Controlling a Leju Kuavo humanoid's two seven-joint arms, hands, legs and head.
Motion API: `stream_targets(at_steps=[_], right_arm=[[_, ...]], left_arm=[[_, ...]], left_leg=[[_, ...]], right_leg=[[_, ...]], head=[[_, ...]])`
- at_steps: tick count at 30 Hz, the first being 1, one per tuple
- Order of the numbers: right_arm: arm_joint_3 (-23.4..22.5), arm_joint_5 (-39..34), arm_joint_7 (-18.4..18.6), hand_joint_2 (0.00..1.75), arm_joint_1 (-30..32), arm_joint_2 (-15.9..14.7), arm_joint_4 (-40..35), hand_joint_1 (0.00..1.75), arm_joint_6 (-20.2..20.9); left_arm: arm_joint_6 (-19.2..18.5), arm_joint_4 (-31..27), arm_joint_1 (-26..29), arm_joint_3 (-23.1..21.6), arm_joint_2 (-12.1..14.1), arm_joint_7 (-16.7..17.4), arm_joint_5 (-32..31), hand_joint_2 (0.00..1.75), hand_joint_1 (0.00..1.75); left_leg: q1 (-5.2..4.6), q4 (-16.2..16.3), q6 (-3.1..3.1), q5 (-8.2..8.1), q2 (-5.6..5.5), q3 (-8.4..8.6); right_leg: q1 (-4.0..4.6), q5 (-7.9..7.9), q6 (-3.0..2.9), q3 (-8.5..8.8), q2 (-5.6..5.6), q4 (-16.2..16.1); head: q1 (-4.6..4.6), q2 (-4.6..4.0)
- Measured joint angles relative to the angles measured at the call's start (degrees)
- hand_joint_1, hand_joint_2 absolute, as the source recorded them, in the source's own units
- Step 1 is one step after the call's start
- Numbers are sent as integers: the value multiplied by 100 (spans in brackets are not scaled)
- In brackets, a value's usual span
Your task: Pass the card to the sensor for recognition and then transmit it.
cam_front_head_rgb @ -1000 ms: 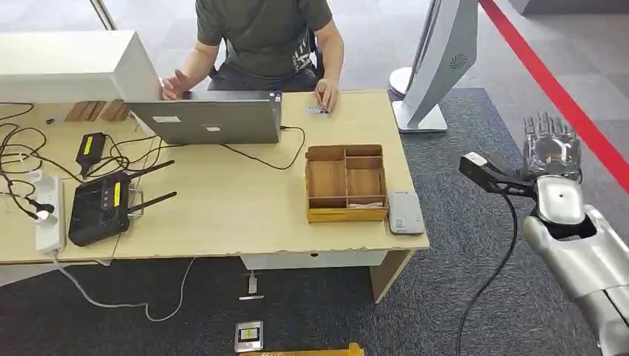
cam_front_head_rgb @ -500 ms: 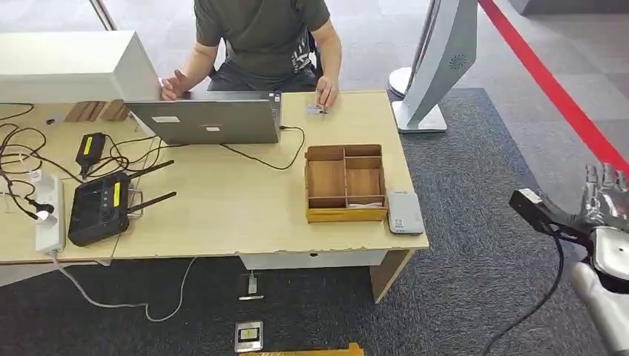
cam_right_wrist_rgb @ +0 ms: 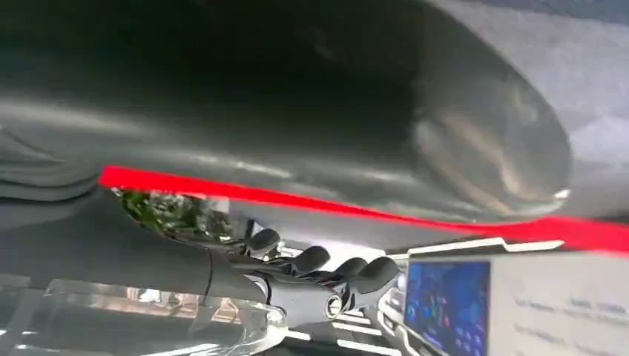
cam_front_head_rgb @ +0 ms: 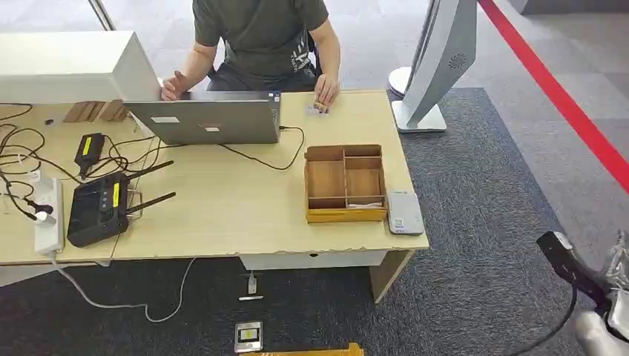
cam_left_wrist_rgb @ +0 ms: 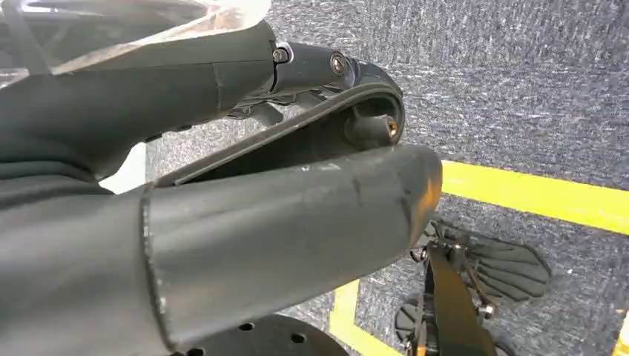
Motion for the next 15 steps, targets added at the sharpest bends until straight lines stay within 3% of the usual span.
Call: stream_targets(at_steps=[7,12,15], right_arm=[[-278,-420,-411,0,130,372,1383,0,-453],[-315,-422,-295,0,234,656,2044,0,-455],[-400,-827,-486,0,244,862,2307,0,-400]], left_arm=[[140,0,2,116,0,-39,92,0,0],[155,0,8,175,0,-55,74,0,0],[157,0,6,203,-2,-92,83,0,0]], left_leg=[[5,-1,-2,-5,1,5],[6,-2,-4,-9,9,9],[6,-3,-4,-9,10,10]], right_leg=[[3,-8,-5,2,2,1],[4,-10,-6,5,13,2],[4,-10,-6,6,15,2]], head=[[0,0],[0,0],[0,0]])
